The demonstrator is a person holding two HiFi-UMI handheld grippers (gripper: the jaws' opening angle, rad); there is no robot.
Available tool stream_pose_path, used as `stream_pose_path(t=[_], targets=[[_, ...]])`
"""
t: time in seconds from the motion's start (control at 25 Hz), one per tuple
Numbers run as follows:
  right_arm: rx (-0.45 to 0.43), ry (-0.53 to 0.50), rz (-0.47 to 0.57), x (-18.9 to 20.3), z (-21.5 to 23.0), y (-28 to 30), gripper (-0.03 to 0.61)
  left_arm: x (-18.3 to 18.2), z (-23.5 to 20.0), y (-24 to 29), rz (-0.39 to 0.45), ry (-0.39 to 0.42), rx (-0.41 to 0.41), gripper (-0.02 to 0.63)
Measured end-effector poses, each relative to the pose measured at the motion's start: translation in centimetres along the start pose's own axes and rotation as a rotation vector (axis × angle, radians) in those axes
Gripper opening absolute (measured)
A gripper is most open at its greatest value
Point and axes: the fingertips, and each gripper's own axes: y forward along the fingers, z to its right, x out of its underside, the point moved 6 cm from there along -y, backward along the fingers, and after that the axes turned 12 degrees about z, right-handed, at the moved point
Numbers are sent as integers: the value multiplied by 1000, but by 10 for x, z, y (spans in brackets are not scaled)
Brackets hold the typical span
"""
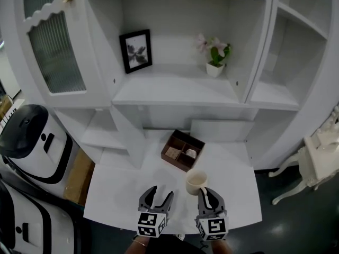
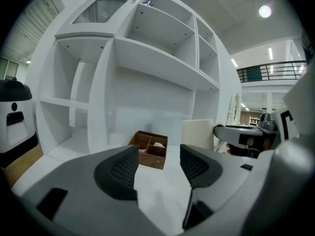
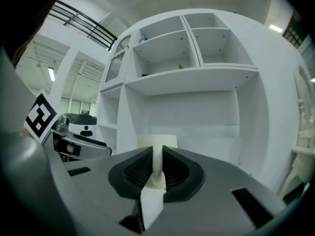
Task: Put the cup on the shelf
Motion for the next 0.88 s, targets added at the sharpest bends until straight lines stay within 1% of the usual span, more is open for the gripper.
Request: stream_pose_path(t=[0.08,0.2,0.36,0.52,0.64,0.76,0.88], targets=[[-10,10,18,-11,7,7,49,-10,2,6,17,8,11,262],[-20,25,53,-35,12,18,49,-24,-2,12,35,43,38,262],[-43,38,71,-72,13,28,49,-45,-9,18,79,5,36,261],[-58,26,125,-109,10,37,49,-62,-15,23,116,-8,50,250],[-59,18,184,-136,7,42,49,-73,-20,21,116,-6,71,250],[-74,16,265,-170,7,50,49,-87,-27,22,113,4,92,250],[-90,-9,345,-203,7,60,49,-100,-37,25,111,3,83,249]])
